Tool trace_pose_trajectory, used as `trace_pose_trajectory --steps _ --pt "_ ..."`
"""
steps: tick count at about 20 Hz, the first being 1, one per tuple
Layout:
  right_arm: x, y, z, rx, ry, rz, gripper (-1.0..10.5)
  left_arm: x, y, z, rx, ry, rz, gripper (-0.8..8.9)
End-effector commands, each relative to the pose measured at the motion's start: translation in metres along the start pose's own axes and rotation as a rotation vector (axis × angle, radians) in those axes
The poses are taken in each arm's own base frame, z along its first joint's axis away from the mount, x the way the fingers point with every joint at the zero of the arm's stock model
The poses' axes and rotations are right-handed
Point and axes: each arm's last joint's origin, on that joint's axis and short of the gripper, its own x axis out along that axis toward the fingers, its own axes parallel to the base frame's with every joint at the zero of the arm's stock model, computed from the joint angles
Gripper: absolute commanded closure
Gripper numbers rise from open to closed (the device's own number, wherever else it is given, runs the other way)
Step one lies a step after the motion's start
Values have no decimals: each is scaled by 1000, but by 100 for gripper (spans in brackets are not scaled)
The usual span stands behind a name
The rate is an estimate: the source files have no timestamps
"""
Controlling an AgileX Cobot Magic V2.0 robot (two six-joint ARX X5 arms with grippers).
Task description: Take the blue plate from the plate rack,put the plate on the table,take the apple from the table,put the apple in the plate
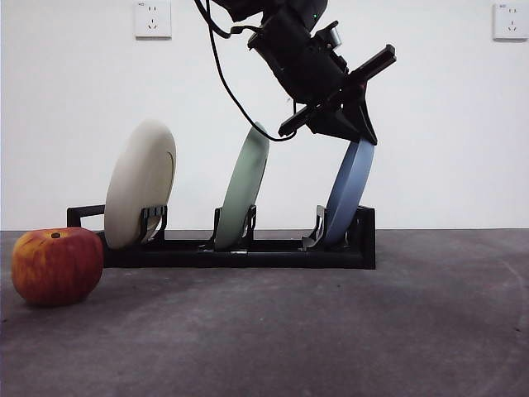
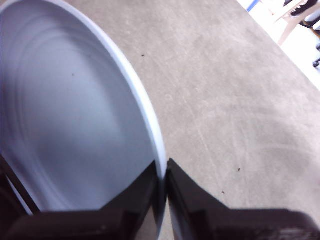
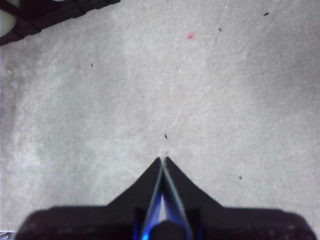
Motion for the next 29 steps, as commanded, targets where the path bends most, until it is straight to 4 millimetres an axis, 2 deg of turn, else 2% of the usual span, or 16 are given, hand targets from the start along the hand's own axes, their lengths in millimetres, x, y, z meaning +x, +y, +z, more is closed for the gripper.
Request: trace_pose_trajectory --steps 1,5,9,14,18,22,24,29 --pt "0 0 0 -12 -1 1 946 -7 -9 7 35 -20 -71 822" --pt "0 0 0 -10 2 0 946 -35 -22 23 53 -67 -98 822" --pt "0 0 0 -9 3 0 946 -74 -39 38 77 -135 -116 822" --pt "0 0 0 -10 3 0 946 -125 -63 41 133 -118 -156 822" --pt "0 0 0 -11 -1 1 946 -169 -89 30 283 -60 -117 822" --pt "0 0 0 -12 -2 1 946 -206 -114 10 397 40 2 822" --pt "0 0 0 -8 -2 1 946 -212 -127 0 454 71 94 822" --pt "0 0 1 -4 -3 1 946 -206 -162 -34 614 212 281 822"
